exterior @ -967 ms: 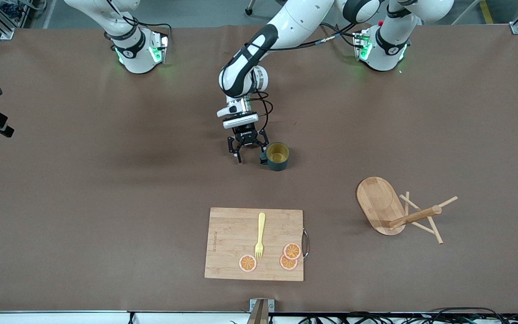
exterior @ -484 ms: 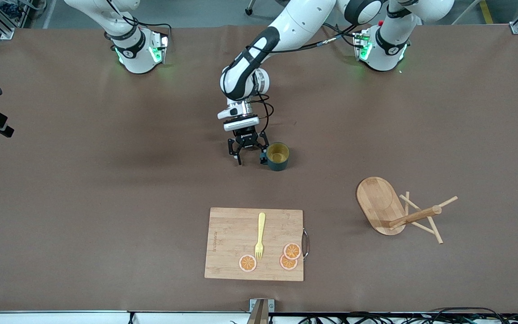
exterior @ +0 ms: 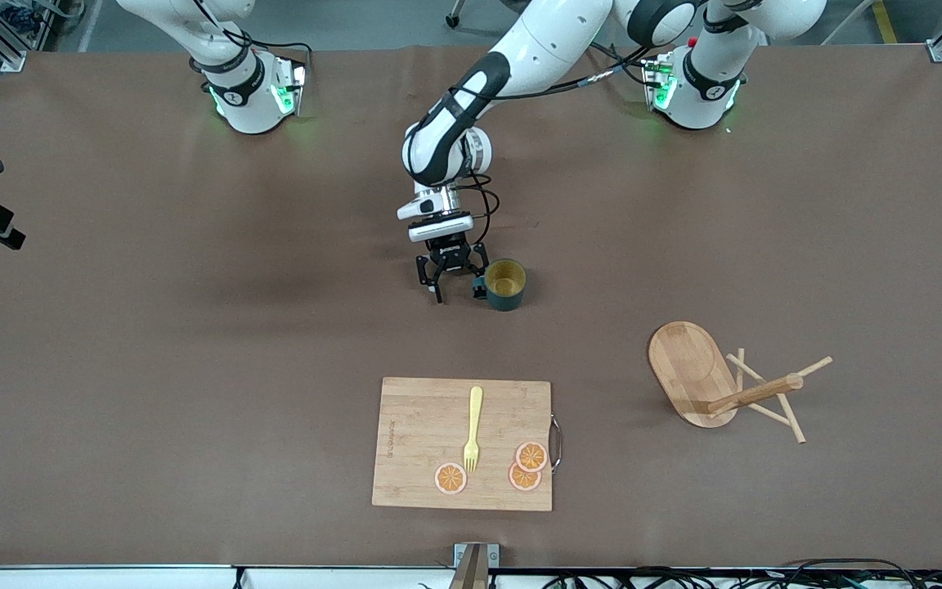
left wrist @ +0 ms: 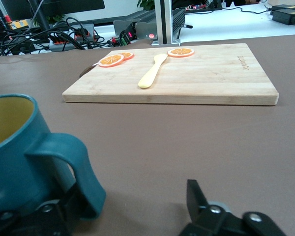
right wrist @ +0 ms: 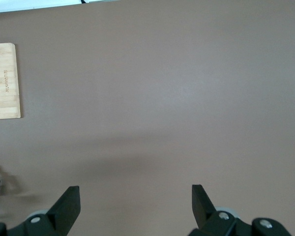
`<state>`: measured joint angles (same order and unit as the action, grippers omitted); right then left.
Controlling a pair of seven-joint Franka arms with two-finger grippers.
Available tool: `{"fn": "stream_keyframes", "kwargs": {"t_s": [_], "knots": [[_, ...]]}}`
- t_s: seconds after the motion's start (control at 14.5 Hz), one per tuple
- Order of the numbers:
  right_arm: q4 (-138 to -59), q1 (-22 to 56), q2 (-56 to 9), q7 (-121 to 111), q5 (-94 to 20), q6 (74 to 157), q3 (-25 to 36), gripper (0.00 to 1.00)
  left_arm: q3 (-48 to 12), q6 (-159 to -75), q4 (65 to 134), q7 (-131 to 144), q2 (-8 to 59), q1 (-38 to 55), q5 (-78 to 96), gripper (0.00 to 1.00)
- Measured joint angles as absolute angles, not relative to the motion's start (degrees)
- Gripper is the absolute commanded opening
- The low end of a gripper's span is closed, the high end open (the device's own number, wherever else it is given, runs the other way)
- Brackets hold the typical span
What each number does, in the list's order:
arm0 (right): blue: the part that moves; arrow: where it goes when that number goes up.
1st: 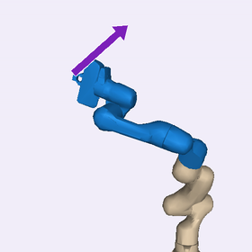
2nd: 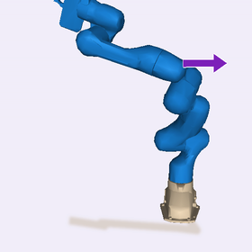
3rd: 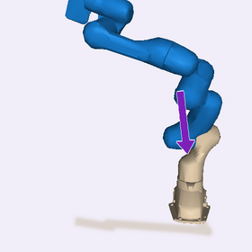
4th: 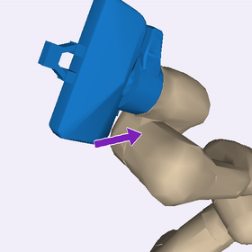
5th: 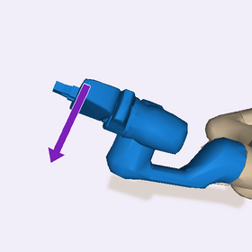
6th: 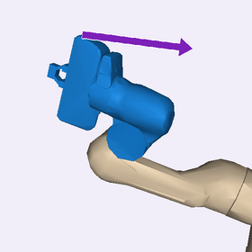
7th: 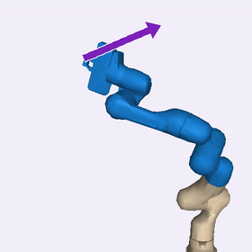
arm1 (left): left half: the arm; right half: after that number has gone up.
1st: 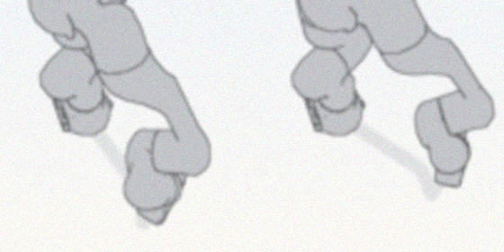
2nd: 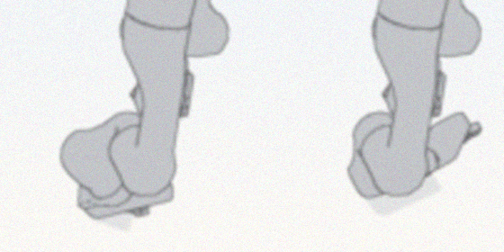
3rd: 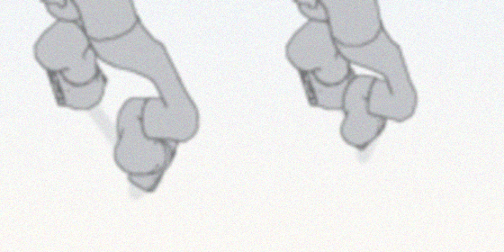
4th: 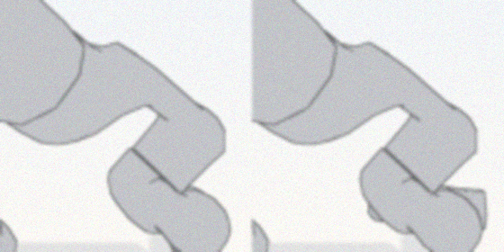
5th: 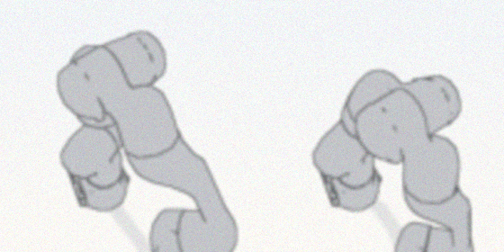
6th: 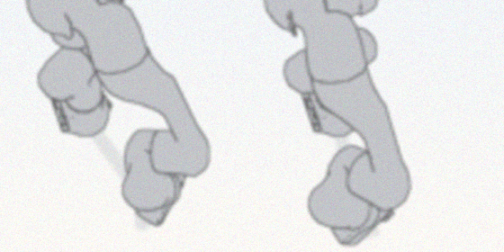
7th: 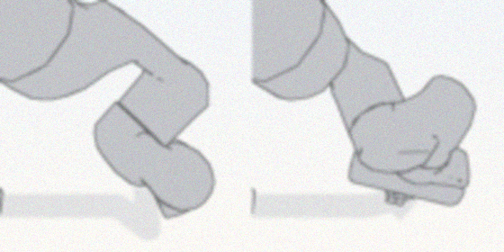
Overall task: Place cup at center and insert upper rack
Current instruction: 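Lower the left gripper and close it on the mug handle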
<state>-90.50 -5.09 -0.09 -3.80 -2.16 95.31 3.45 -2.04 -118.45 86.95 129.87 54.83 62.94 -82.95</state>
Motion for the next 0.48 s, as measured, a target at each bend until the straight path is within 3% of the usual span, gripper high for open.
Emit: {"fn": "stream_keyframes", "kwargs": {"t_s": [0.14, 0.48], "knots": [[-90.5, -5.1, -0.09, -3.8, -2.16, 95.31, 3.46, 1.0, -2.03, -119.22, 86.87, 129.86, 54.83, 62.63, -82.95, 0.56], [-90.5, -5.1, -0.09, -3.8, -2.16, 95.31, 3.46, 1.0, -2.02, -120.16, 86.44, 129.86, 54.83, 62.04, -82.95, 0.23]]}}
